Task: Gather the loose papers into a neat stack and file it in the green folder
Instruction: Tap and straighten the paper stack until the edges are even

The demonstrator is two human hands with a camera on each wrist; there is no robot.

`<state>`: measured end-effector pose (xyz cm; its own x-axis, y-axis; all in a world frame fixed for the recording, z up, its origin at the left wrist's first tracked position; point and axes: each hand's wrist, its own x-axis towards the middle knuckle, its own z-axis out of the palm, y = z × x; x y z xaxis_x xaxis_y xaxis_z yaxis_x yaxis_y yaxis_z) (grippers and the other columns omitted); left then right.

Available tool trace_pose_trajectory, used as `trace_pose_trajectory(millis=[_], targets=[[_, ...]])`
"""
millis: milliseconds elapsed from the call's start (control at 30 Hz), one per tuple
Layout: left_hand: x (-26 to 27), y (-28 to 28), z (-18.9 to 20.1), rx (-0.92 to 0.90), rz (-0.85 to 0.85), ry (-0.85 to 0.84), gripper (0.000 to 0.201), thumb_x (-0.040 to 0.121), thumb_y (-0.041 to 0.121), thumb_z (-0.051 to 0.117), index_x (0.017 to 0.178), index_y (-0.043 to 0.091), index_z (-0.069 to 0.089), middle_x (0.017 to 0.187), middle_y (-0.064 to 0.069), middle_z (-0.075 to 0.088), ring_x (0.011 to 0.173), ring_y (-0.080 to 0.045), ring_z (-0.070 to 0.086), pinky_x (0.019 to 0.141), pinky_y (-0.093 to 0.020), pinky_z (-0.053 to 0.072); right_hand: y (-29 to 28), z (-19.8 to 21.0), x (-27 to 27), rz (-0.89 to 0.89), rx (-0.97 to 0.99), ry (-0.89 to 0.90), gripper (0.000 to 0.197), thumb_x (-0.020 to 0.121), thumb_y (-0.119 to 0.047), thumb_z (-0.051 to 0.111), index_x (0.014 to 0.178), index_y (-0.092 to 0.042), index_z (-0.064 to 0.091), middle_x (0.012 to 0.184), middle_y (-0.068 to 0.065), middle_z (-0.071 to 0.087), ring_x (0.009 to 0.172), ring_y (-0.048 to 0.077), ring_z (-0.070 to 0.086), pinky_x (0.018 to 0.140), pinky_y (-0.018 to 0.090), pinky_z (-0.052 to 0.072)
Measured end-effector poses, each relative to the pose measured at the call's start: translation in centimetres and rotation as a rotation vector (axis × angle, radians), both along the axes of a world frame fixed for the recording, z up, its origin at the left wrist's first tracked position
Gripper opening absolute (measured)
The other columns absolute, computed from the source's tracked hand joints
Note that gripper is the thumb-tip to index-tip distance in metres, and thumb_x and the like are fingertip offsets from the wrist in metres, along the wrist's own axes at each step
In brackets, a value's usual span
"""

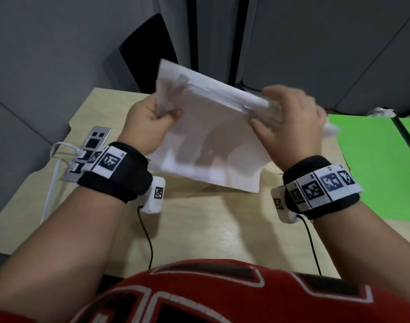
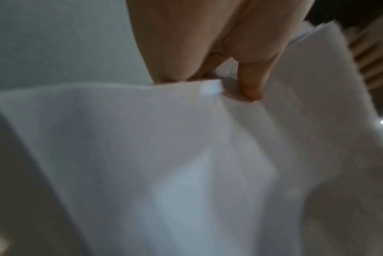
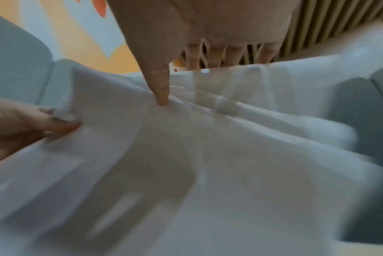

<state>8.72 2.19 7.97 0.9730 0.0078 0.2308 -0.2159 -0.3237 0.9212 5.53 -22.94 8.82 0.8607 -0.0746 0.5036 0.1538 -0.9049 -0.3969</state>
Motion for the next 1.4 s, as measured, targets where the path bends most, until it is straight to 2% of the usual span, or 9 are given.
trace_pose_trajectory(millis=[133, 300, 467, 633, 733, 933, 1066, 1266, 1400], targets=[[0.4, 2.8, -1.9, -0.239, 0.019, 0.123, 0.015, 0.09, 0.006, 0.061, 0.095, 0.019, 0.067, 0.082, 0.016, 0.074, 0.082, -0.002, 0.068, 0.075, -0.022, 0.053, -2.5, -2.5, 0.3, -0.21, 0.275, -0.006, 0.098, 0.063, -0.05, 0.075, 0.142, -0.014, 0.032, 0.147, 0.007, 0.034, 0.138, 0.023, 0.031, 0.115, 0.039, 0.025], [0.7, 5.3, -3.0, -0.394, -0.002, 0.223, 0.025, 0.083, 0.009, 0.063, 0.105, 0.02, 0.067, 0.102, 0.003, 0.073, 0.099, -0.019, 0.067, 0.085, -0.036, 0.053, -3.8, -4.3, 0.8, -0.078, 0.973, 0.199, 0.113, 0.066, -0.02, 0.086, 0.147, -0.013, 0.009, 0.126, -0.01, 0.049, 0.119, 0.009, 0.053, 0.106, 0.027, 0.042], [0.2, 5.4, -4.2, -0.447, 0.004, 0.259, 0.029, 0.091, 0.002, 0.055, 0.117, 0.013, 0.063, 0.11, -0.001, 0.072, 0.104, -0.02, 0.067, 0.084, -0.031, 0.054, -4.7, -6.1, 1.1, 0.048, 1.187, 0.367, 0.076, 0.058, -0.017, 0.088, 0.126, -0.007, 0.055, 0.111, 0.011, 0.071, 0.101, 0.026, 0.07, 0.091, 0.047, 0.055], [-0.2, 4.4, -5.4, -0.231, 0.071, 0.259, 0.02, 0.091, 0.015, 0.056, 0.1, 0.026, 0.071, 0.105, 0.001, 0.073, 0.102, -0.019, 0.068, 0.091, -0.041, 0.053, -4.2, -5.4, 1.0, -0.082, 1.151, 0.187, 0.03, 0.074, -0.008, 0.077, 0.104, -0.01, 0.071, 0.089, -0.003, 0.075, 0.08, 0.01, 0.072, 0.076, 0.029, 0.057], [0.0, 3.3, -5.7, -0.238, 0.19, 0.213, 0.014, 0.093, 0.018, 0.055, 0.101, 0.022, 0.066, 0.097, 0.006, 0.071, 0.088, -0.005, 0.069, 0.075, -0.025, 0.054, -3.5, -4.9, 0.9, -0.098, 1.051, 0.101, 0.019, 0.076, -0.02, 0.077, 0.093, -0.022, 0.072, 0.092, -0.006, 0.074, 0.088, 0.01, 0.072, 0.084, 0.033, 0.058], [0.4, 4.0, -6.0, -0.297, 0.192, 0.221, 0.01, 0.091, 0.018, 0.053, 0.09, 0.02, 0.063, 0.095, -0.003, 0.068, 0.094, -0.019, 0.068, 0.088, -0.04, 0.054, -4.7, -6.2, 0.8, 0.087, 1.15, 0.302, 0.044, 0.074, -0.015, 0.077, 0.115, -0.013, 0.062, 0.107, 0.005, 0.072, 0.092, 0.02, 0.071, 0.07, 0.033, 0.058], [0.1, 4.2, -6.4, -0.291, 0.166, 0.262, 0.019, 0.095, 0.011, 0.05, 0.092, 0.024, 0.063, 0.09, 0.008, 0.07, 0.086, -0.007, 0.069, 0.079, -0.032, 0.052, -4.4, -7.4, 0.0, 0.028, 0.944, 0.528, 0.017, 0.077, -0.015, 0.077, 0.093, -0.016, 0.071, 0.084, -0.001, 0.072, 0.076, 0.019, 0.069, 0.06, 0.022, 0.052], [-0.5, 2.1, -5.5, -0.297, 0.198, 0.204, 0.023, 0.094, 0.011, 0.051, 0.114, 0.017, 0.061, 0.102, 0.006, 0.07, 0.094, -0.006, 0.069, 0.086, -0.029, 0.056, -3.1, -6.4, 0.4, -0.212, 0.917, 0.267, 0.021, 0.082, -0.032, 0.07, 0.097, -0.018, 0.069, 0.084, -0.004, 0.068, 0.08, 0.016, 0.066, 0.071, 0.025, 0.05], [-0.4, 0.8, -3.9, -0.351, 0.19, 0.061, 0.025, 0.096, 0.006, 0.051, 0.115, 0.021, 0.057, 0.099, 0.018, 0.07, 0.097, 0.003, 0.066, 0.081, -0.016, 0.051, -2.4, -5.3, 0.2, -0.138, 1.031, 0.091, 0.01, 0.086, -0.03, 0.068, 0.093, -0.023, 0.068, 0.08, -0.018, 0.067, 0.067, -0.011, 0.063, 0.061, 0.009, 0.049]])
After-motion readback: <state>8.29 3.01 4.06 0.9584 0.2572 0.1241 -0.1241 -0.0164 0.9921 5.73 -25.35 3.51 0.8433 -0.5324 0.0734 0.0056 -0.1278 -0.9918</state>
